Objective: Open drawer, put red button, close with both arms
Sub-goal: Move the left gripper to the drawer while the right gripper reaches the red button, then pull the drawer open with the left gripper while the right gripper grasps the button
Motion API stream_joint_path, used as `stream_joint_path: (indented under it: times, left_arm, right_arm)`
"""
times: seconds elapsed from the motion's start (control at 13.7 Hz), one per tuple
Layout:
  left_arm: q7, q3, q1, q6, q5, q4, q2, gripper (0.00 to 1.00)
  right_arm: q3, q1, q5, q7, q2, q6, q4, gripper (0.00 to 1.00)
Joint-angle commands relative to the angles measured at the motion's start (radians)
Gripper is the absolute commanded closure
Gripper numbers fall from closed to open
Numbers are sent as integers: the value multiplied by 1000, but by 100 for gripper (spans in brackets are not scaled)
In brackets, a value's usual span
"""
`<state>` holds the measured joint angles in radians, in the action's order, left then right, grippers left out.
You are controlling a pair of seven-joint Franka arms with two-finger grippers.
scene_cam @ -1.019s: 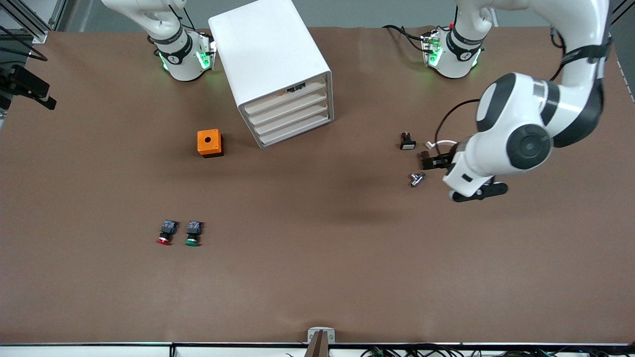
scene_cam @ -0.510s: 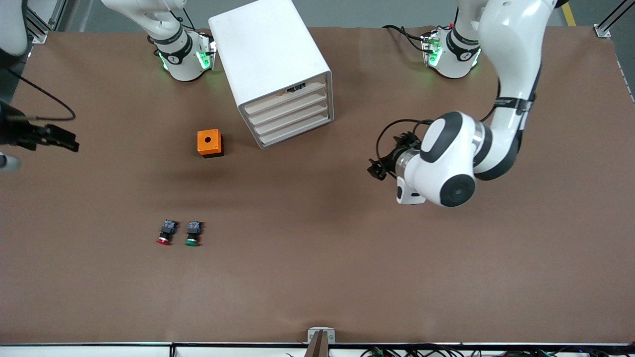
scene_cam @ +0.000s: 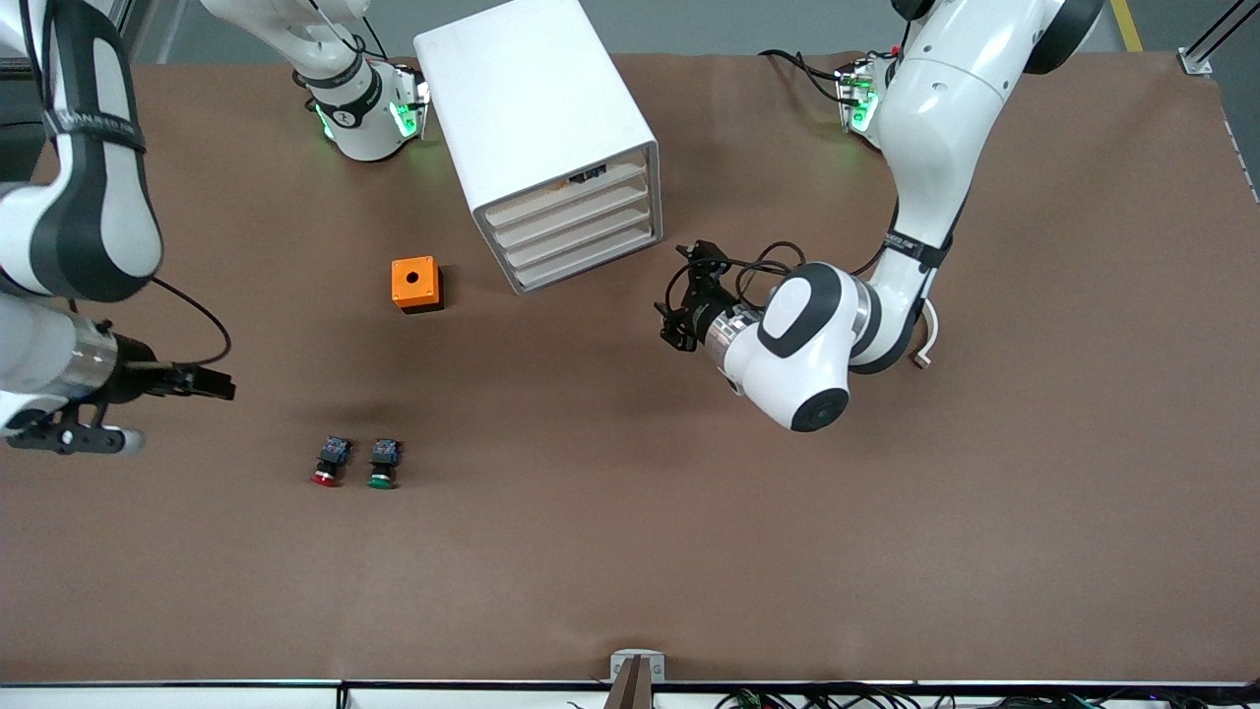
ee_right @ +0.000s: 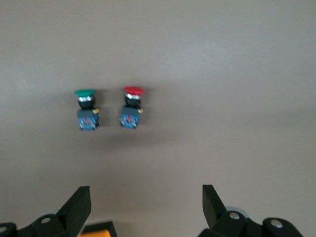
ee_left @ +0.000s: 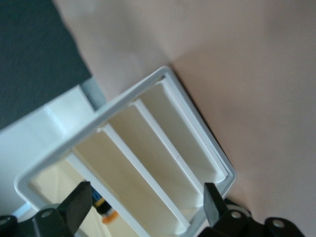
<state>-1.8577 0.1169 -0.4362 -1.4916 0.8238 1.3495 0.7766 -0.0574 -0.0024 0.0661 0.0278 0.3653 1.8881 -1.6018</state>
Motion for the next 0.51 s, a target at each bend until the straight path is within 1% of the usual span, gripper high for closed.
stream_joint_path:
  times: [0.0,0.22,0.44]
  left_arm:
    - [-167,24,7,25,70,-39,68,0]
    - [-300,49,14,48,132,-33,102,0]
    - [-385,56,5,71,152,-32,145,2]
  right_arm:
    - [5,12,23,104,52,84,-13,0]
    - [5,57,20,286,144,173,-13,0]
    - [5,64,20,293,210,282,-24,0]
